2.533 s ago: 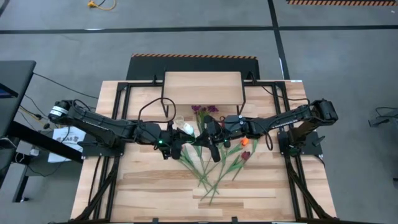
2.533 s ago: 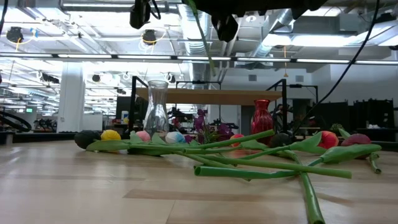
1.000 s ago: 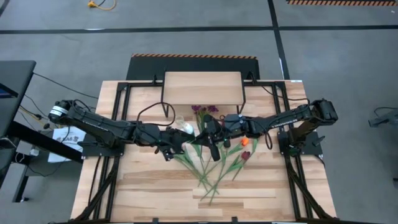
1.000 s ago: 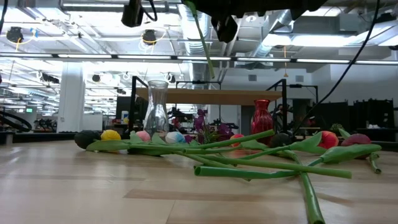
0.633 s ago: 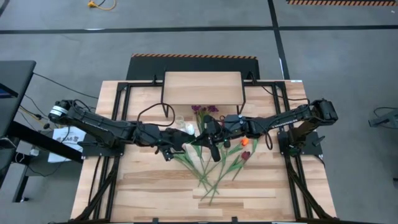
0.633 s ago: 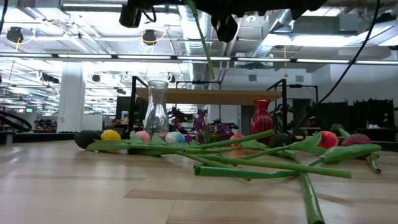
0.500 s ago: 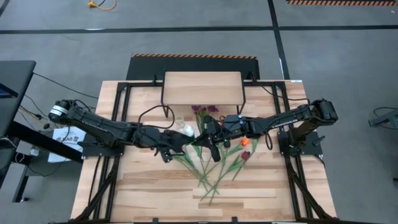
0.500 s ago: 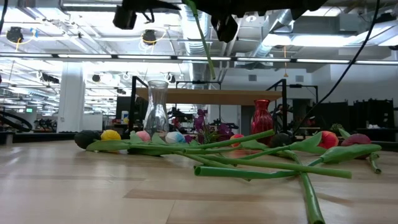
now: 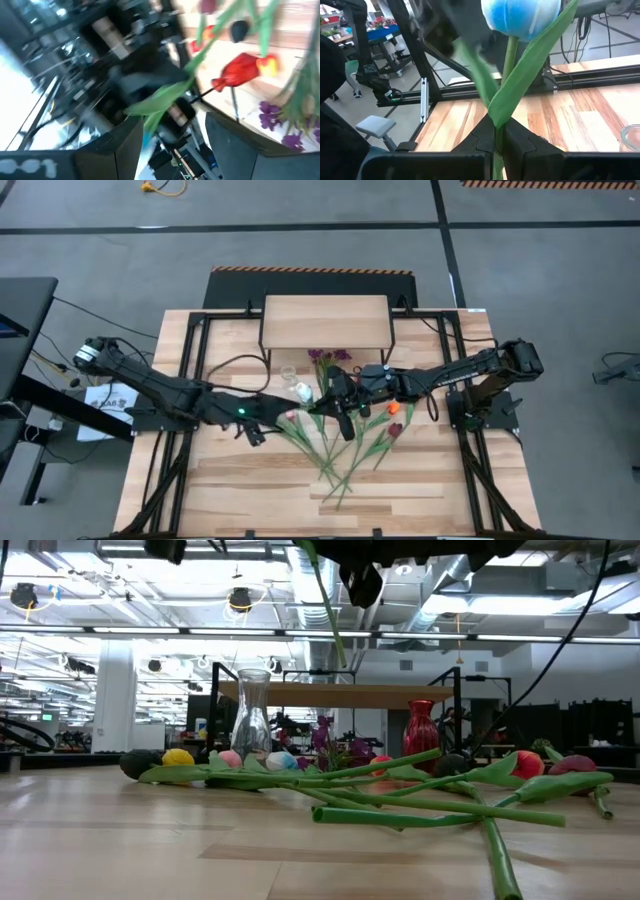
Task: Pick and place flowers into a vace then onto a shelf
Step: Put the left white blue flower into the red flower vase
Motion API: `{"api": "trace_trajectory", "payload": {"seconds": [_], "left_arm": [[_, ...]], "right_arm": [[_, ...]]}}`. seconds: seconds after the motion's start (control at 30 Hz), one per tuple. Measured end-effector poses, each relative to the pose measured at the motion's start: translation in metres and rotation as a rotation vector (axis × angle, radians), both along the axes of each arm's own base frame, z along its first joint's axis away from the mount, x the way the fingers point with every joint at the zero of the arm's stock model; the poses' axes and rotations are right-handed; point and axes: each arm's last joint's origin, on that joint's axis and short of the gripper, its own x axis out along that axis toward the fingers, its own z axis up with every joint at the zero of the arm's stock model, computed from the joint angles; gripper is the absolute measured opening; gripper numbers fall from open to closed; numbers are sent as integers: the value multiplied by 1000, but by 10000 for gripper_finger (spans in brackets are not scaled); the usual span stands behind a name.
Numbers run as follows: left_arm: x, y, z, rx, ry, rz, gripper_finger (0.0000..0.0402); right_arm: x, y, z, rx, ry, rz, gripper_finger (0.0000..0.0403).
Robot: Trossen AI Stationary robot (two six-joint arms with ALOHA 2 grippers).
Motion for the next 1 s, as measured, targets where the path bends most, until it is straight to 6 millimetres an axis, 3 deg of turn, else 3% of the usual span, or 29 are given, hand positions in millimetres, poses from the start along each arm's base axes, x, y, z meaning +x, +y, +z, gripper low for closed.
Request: {"api": "trace_trajectory", "payload": {"seconds": [0.23, 0.47, 0.63, 0.87, 1.0], "left_arm": [[-31, 14, 35, -217, -202, 54, 205], [-45, 33, 49, -719, -376, 209, 205], [-49, 40, 42, -1106, -423, 354, 205], [-56, 38, 25, -1531, -285, 487, 205], [-66, 36, 22, -1650, -285, 488, 205]], "right_arm": [[1, -6, 2, 2, -25, -20, 12], [6, -14, 16, 7, -80, -48, 12], [9, -14, 28, 7, -113, -46, 12], [6, -20, 34, -49, -79, -134, 12], [-4, -28, 45, -92, -74, -174, 12]]}}
